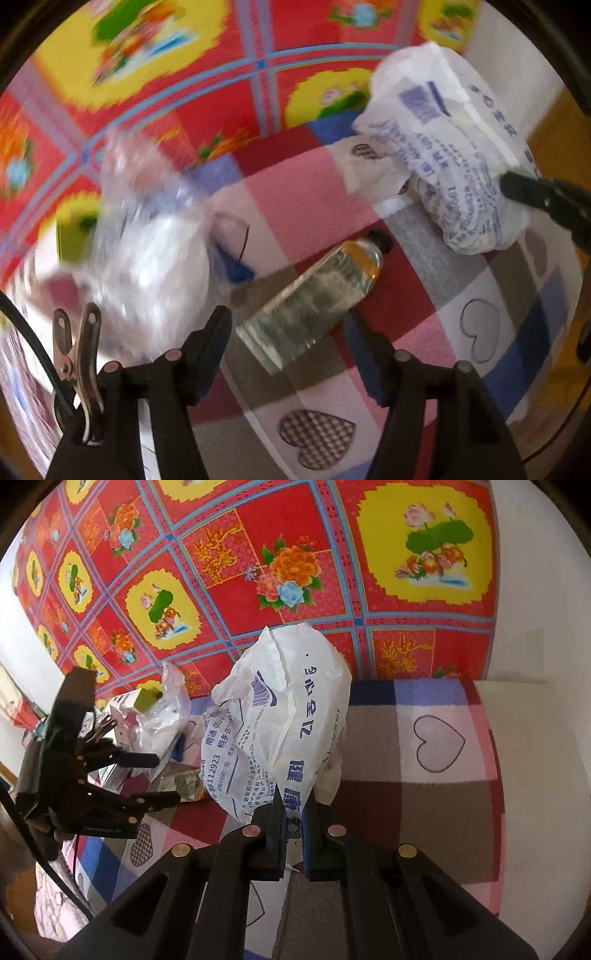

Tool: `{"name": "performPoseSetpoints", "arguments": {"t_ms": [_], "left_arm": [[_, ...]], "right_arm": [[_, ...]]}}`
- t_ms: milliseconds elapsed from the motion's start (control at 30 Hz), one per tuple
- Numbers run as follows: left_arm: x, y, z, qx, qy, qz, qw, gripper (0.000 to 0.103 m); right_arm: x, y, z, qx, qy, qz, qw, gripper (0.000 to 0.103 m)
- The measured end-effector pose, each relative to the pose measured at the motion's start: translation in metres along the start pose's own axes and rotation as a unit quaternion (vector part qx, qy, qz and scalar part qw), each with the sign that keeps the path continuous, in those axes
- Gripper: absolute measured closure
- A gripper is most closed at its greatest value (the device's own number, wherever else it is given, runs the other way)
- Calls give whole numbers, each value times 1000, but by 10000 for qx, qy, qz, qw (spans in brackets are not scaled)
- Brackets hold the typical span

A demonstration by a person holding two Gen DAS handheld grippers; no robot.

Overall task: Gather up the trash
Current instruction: 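Close the right tool on the plastic bag while the left tool lowers onto the cream tube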

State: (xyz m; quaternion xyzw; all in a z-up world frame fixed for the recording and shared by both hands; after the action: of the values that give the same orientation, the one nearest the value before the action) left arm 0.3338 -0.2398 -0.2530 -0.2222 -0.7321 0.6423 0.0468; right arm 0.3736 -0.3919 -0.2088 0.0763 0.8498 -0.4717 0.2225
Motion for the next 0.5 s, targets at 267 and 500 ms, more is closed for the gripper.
{"name": "performPoseSetpoints", "arguments": {"t_ms": [267, 500], "left_arm": [[-25, 24, 18, 369, 763, -390, 9956, 36], [-45, 41, -4, 590, 510, -341, 9964, 33]], "right_arm": [[4, 2, 12, 43, 185, -74, 9998, 95], [5, 4, 12, 55, 233, -119, 9996, 95]]}}
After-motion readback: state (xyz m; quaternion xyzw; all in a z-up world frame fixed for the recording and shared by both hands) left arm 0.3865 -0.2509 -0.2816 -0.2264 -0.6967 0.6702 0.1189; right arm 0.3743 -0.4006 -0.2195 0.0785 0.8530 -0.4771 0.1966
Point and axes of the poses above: each gripper's, at about its wrist camera, not at the fingertips, and y roughly the way its jaws point, z to its right, x to its underside, the point moved 10 cm from there along y, roughly the way its jaws point, and after that the axes turned 10 degrees about y, right-handed, at the moved point
